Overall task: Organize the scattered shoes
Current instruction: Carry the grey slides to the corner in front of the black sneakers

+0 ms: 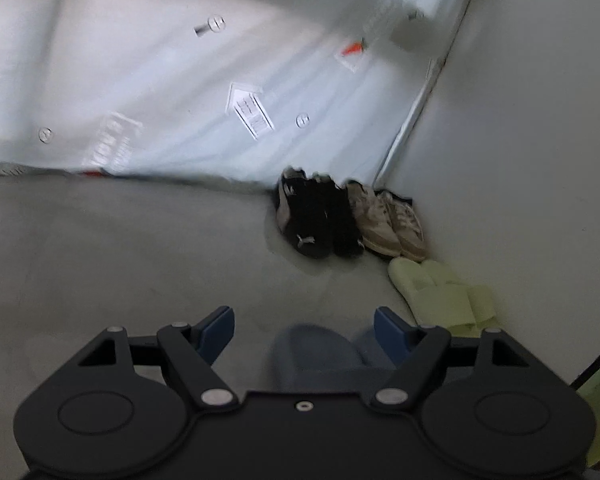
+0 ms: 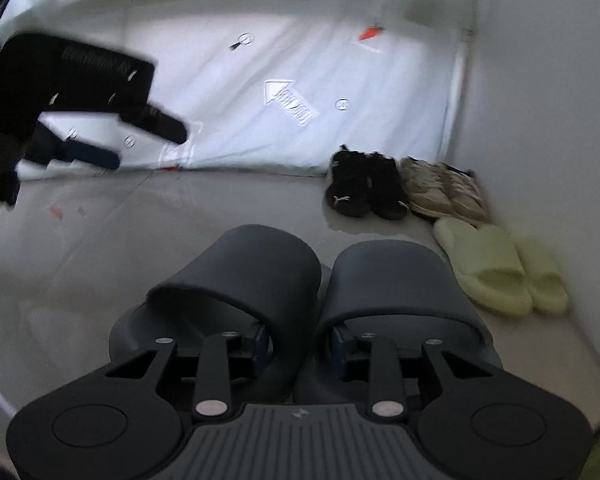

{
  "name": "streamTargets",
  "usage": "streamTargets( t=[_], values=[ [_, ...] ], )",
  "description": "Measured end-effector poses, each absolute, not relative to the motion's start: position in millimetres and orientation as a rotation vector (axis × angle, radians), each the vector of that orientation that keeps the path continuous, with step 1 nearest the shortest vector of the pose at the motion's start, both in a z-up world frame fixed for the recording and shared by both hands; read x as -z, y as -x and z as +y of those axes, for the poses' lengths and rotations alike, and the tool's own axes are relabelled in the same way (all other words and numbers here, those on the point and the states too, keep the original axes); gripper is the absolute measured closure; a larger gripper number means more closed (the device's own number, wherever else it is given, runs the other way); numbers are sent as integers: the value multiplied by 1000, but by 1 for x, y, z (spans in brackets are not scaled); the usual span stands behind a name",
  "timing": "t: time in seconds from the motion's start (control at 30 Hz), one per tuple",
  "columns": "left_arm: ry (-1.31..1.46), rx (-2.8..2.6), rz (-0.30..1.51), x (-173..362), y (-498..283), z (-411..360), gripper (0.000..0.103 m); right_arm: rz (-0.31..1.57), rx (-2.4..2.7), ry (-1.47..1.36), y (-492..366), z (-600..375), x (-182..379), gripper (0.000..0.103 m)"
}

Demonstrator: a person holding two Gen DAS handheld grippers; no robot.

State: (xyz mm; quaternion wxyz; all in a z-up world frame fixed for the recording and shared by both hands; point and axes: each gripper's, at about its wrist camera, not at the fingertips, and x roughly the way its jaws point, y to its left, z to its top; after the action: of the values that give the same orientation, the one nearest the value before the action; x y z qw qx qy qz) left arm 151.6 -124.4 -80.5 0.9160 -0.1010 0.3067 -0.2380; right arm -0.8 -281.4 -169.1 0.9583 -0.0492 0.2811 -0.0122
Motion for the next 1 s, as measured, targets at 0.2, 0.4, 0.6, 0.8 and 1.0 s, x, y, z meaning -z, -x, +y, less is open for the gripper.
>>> streamTargets(
  t=[0.2, 0.4, 0.6, 0.8, 1.0],
  values=[
    [245, 390, 621, 78, -155, -136, 26, 609, -28, 61, -42, -323, 176, 68],
    [284, 216, 604, 71, -137, -135, 26, 626, -60, 27, -79, -362, 187, 66],
    [289, 125, 595, 66, -129, -133, 26, 672, -73, 0, -120, -397, 214, 65],
    [321, 62, 564, 62, -130, -130, 26, 686, -110, 22, -146, -410, 230, 62],
    [330, 75, 541, 63, -139, -137, 26, 804, -201, -16, -150, -424, 224, 21]
  ],
)
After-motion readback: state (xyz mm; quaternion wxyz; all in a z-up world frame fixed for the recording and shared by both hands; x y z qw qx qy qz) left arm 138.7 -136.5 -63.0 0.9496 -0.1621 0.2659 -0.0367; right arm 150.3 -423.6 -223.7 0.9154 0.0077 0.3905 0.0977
